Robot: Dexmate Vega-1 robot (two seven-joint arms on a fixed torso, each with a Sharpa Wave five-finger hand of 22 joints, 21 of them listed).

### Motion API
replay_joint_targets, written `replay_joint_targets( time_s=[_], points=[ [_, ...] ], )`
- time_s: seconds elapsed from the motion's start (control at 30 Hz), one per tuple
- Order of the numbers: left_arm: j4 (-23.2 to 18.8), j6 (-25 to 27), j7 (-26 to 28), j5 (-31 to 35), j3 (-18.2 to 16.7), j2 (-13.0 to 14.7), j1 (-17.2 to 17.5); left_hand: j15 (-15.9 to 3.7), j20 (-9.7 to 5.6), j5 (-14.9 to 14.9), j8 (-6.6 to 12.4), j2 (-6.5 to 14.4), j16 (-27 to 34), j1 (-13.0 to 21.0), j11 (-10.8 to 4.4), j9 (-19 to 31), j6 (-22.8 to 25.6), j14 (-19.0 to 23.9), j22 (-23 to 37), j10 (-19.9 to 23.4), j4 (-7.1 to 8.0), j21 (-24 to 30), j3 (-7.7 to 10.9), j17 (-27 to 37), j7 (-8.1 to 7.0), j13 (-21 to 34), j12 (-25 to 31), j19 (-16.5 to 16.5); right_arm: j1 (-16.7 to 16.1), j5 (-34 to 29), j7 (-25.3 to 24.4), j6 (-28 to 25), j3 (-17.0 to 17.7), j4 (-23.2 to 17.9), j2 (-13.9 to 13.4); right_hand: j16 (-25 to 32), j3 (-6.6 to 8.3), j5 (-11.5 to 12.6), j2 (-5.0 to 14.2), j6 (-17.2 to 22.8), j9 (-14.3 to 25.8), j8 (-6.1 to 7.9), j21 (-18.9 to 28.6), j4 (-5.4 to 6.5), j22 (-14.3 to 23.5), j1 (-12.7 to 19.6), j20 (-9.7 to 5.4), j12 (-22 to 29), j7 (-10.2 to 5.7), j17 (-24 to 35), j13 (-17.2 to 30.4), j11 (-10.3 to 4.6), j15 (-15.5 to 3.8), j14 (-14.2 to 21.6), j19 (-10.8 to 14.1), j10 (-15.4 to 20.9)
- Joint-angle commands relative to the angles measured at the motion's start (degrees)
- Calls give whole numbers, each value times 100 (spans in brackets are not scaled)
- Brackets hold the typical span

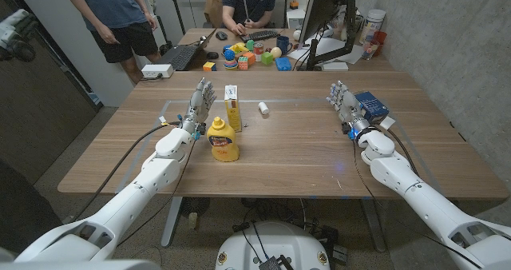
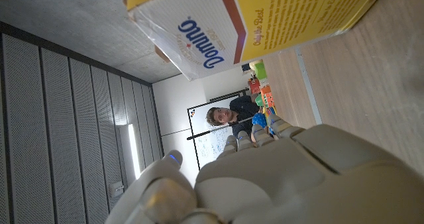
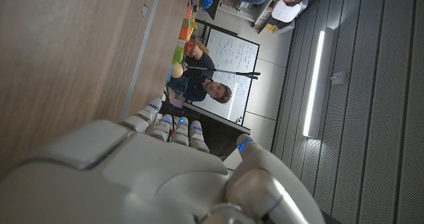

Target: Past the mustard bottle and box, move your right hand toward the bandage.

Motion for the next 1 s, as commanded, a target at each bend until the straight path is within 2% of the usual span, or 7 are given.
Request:
replay_joint_targets(
  time_s=[0.03, 0.17, 0.3, 0.43, 0.63, 0.83, 1.0],
  points=[
    [150, -75, -85, -34, 17, -72, -53, 4, -160, 39, 42, 778, 29, -6, 3, 23, -1022, -702, 30, -949, 1, 32, 39, 29, 0, 14, 30, -55, -44, -40, -138, -89, -38, -33, 22, 27, 20, 37, 614, -54, 18, 33, 48, -15, 11, 28, -386, 44, 13, 10, 12, 48, -166, -23, 62, -35],
    [189, -87, -118, -43, 20, -83, -73, 6, -158, 38, 43, 777, 28, -5, 3, 23, -1020, -703, 30, -955, 0, 31, 39, 29, -6, 14, 28, -56, -79, -117, -269, -67, -57, -77, 49, 31, -41, 20, 424, -29, 20, 57, 96, -124, 1, 111, -52, 74, 62, -27, 13, 255, 65, 110, 249, 81],
    [247, -90, -152, -54, 24, -99, -104, 13, -142, 37, 46, 776, 30, -5, 17, 23, -1012, -697, 30, -951, 0, 30, 38, 29, 2, 14, 30, -58, -125, -294, -441, 24, -97, -177, 62, 20, 14, 39, 365, 115, 21, 97, 119, -307, -13, 359, 175, 114, 96, -61, 13, 343, 292, 279, 448, 291],
    [345, -116, -221, -71, 30, -127, -156, 18, -139, 36, 51, 775, 32, -6, 21, 23, -999, -692, 30, -932, 0, 31, 37, 30, 6, 14, 37, -55, -141, -449, -543, 41, -173, -300, 74, -38, 58, 47, 300, 164, 21, 97, 81, -454, -16, 563, 360, 97, 34, -63, 17, 387, 444, 257, 447, 345],
    [487, -160, -316, -104, 35, -173, -214, 23, -136, 34, 52, 773, 31, -5, 20, 24, -997, -693, 30, -935, -1, 30, 36, 30, 1, 14, 34, -57, -121, -848, -836, 263, -283, -439, 174, -68, 35, 20, 182, 181, 24, 95, 42, -550, -14, 665, 591, 79, -23, -56, 23, 412, 478, 240, 396, 334],
    [578, -195, -380, -126, 30, -196, -246, 39, -135, 33, 55, 771, 32, -5, 21, 24, -987, -688, 29, -923, -2, 33, 34, 30, 2, 14, 38, -50, -48, -1436, -1187, 648, -394, -497, 296, -60, 18, -13, 93, 249, 25, 116, 31, -631, -13, 748, 615, 92, -68, -52, 26, 409, 554, 298, 390, 387],
    [693, -242, -456, -145, 32, -231, -289, 38, -133, 32, 58, 770, 34, -5, 26, 25, -978, -681, 29, -909, -2, 34, 32, 30, -2, 14, 42, -45, 71, -2346, -1582, 1030, -567, -530, 329, -67, 26, -34, 48, 297, 25, 132, 22, -711, -13, 842, 640, 98, -83, -50, 28, 381, 557, 309, 383, 421]
  ],
)
